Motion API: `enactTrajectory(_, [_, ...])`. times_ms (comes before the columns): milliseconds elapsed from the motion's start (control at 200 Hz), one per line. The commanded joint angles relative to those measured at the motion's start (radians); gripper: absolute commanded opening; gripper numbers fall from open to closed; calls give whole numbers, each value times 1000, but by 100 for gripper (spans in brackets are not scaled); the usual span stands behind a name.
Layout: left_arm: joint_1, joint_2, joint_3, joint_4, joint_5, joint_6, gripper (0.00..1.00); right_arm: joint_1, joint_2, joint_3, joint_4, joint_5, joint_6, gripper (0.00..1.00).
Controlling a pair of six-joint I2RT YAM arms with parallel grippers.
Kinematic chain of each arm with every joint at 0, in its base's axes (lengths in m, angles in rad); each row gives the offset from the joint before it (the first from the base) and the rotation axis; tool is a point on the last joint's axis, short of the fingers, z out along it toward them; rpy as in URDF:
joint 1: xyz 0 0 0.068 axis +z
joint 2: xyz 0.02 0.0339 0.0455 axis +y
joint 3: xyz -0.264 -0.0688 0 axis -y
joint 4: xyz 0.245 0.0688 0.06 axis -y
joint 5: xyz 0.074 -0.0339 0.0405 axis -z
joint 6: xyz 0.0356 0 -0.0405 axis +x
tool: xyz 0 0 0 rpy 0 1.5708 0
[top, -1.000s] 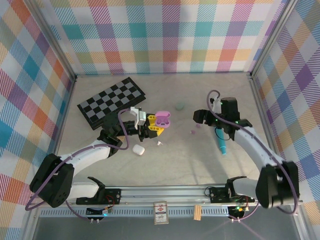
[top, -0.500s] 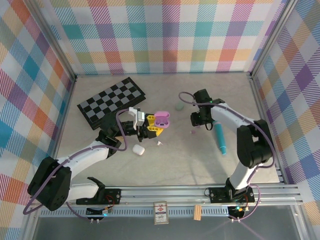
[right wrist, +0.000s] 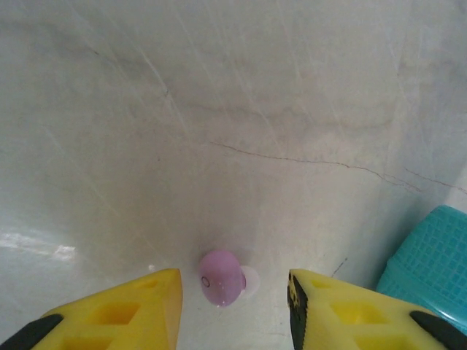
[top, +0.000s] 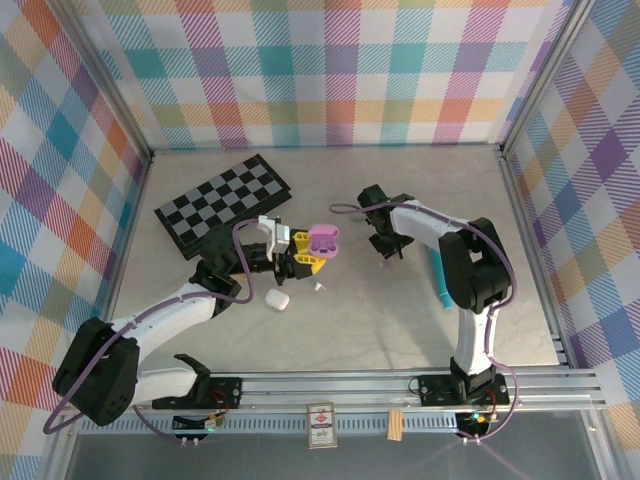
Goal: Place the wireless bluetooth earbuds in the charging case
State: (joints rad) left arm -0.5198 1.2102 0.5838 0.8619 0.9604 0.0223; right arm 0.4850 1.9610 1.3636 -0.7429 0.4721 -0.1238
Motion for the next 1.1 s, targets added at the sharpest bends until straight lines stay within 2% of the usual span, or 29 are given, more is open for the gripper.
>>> enactTrajectory(0, [12,-25,10,-2,28,25,31,0,23,28,-33,29,-38,42])
enactTrajectory(605, [14,-26,6,-15,28,33,30,0,79,33,-23,46,-73,36])
enactTrajectory(875, [14,-26,8,-18,29,33,30,0,73,34,-27,53,-70,26])
enactTrajectory(915, [14,-27,7,-20,29,33,30,0,71,35,-30,53,-68,22])
enactTrajectory(1095, [14,-27,7,-23,26,37,30,-1,31,34,-45,-14,-49,21])
